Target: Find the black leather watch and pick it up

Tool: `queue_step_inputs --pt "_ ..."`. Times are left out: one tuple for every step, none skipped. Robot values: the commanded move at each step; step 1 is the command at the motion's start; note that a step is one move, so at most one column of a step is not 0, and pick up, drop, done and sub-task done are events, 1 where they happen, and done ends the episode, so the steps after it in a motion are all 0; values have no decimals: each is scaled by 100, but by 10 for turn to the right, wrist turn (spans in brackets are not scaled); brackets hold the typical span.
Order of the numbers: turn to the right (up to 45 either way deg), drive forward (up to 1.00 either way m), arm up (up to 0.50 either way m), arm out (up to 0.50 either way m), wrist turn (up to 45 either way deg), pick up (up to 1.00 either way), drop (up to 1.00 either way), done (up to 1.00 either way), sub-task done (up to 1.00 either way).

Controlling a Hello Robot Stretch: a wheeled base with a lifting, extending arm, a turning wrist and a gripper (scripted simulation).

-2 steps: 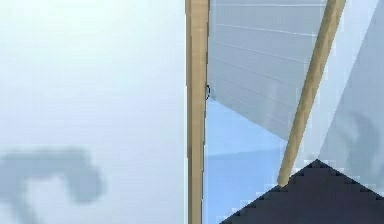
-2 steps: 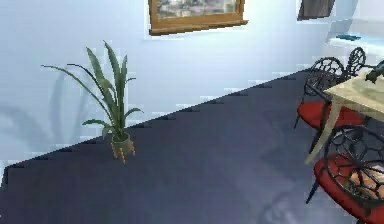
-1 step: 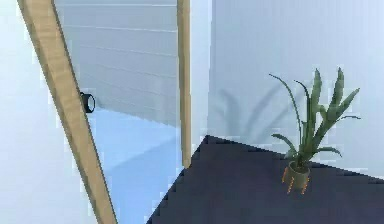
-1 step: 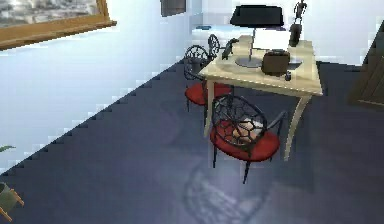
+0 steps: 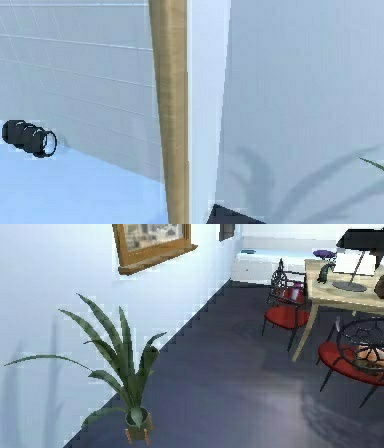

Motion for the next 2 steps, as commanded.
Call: queue_step_inputs --pt "90 0 0 0 0 0 0 0 0" --pt "0 10 0 0 0 0 0 0 0"
